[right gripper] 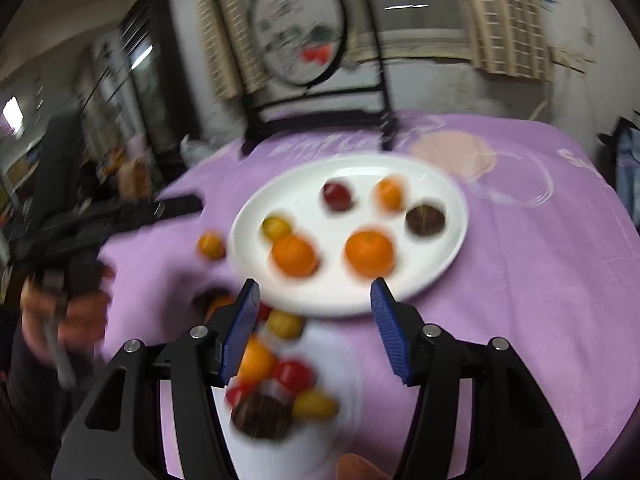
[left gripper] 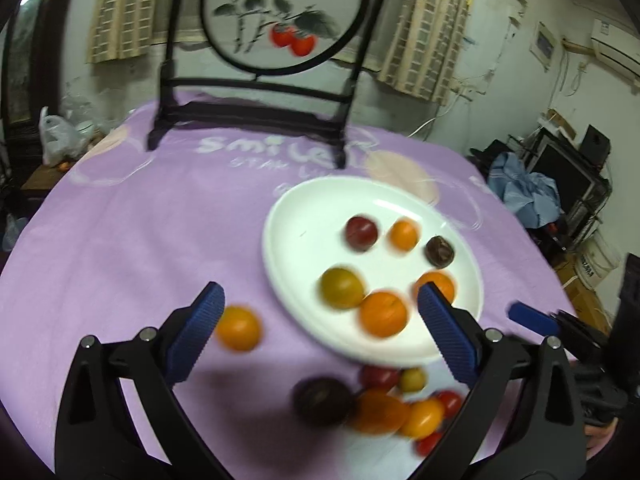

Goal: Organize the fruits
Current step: 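Carry the mangosteen and orange onto the white plate and open both tools, then grasp a second dark brown mangosteen with the right tool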

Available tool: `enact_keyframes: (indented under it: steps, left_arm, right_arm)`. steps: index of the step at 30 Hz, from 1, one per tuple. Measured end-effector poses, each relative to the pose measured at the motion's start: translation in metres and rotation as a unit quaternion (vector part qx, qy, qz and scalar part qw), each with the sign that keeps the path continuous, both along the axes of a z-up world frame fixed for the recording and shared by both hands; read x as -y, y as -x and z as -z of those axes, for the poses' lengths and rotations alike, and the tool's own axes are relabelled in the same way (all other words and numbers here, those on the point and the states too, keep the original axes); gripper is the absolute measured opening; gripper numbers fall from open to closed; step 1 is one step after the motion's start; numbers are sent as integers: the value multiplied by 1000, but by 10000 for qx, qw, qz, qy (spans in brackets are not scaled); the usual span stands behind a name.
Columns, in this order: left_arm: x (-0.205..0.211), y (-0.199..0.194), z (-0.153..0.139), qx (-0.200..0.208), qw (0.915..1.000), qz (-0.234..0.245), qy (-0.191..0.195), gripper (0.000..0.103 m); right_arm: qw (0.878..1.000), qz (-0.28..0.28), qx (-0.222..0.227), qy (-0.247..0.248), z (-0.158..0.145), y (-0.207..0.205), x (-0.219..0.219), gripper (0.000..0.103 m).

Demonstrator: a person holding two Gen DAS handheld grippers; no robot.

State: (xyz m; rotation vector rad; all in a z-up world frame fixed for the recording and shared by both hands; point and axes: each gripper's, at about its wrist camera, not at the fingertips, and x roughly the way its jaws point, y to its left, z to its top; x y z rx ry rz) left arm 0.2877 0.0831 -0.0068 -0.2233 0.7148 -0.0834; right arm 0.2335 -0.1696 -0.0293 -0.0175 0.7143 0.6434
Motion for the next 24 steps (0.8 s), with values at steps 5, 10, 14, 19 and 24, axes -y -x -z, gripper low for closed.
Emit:
enact_keyframes:
  steps: [5, 10, 14, 19, 24]
  left_arm:
    - [-26, 24, 13, -140, 9992, -352, 117, 100]
    - [-45, 34, 16, -168, 9977, -610, 255, 100]
    - [-49, 37, 13, -131, 9973, -673, 280, 100]
    - [-43, 39, 12, -130, 9979, -576, 275, 100]
    - [-36, 46, 8, -42, 9988, -396, 300, 100]
  right_arm:
    - [9984, -474, -206, 215, 16, 38, -7, 58]
    - [9947, -824, -582, 208, 25, 51, -14, 58]
    - [9930, -750, -861, 288, 32, 49, -14, 58]
    - [9872, -653, -1455, 72, 47, 35, -9, 58]
    - [9808, -549, -1805, -489, 53, 21, -1, 58]
